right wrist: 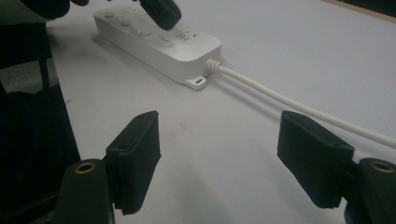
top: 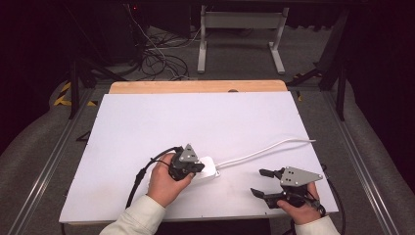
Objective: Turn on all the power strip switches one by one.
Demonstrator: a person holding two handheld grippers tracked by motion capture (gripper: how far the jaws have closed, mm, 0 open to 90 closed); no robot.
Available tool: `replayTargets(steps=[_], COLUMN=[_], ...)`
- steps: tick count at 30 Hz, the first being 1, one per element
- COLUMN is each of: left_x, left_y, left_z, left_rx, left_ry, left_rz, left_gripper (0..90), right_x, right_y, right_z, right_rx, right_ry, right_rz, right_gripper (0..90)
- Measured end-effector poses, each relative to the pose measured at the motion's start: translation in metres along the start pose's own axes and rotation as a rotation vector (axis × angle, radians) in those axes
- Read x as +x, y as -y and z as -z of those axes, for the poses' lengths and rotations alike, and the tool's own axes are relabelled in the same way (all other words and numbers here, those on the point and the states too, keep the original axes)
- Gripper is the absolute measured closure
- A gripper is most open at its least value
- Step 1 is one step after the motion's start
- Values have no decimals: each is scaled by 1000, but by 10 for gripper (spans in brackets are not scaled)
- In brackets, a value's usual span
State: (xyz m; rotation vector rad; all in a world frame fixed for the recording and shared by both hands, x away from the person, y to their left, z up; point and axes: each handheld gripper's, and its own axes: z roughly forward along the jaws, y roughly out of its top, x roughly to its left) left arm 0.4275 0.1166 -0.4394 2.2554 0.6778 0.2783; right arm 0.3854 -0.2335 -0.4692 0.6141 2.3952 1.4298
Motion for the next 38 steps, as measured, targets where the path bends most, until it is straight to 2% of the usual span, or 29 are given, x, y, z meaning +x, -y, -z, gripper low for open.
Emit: replayTargets(steps=[1,4,6,9,15,19,25,29,34,38], left_x=[1,0,-1,-1,3,5,13,18,22,24], left_y=[-2,-6,-6,-2,18,37,73,102,137,150], left_z=[6,19,27,42,74,90,108,119,129,131], left_rx=[-19,-65,-100,-144,-249,-314,-370,-391,-396,-398], left_ry=[7,12,2,-13,-59,-82,-131,-183,-195,-170], left_rz=[2,12,22,14,-28,-21,19,19,54,118], left_gripper=[699,626,536,393,265,190,168,168,163,162], right_x=[0,-1,-1,0,0,0,0,0,0,-1], right_y=[0,1,1,1,0,0,0,0,1,0], right_z=[0,-1,0,2,3,2,3,3,3,3], right_rx=[-2,0,-1,-11,-14,-15,-18,-18,-20,-19], right_ry=[1,-3,1,5,15,12,17,17,19,21], right_rz=[-4,-7,-3,-8,-7,-9,-7,-9,-15,-16], right_gripper=[305,305,305,301,287,286,281,280,276,273])
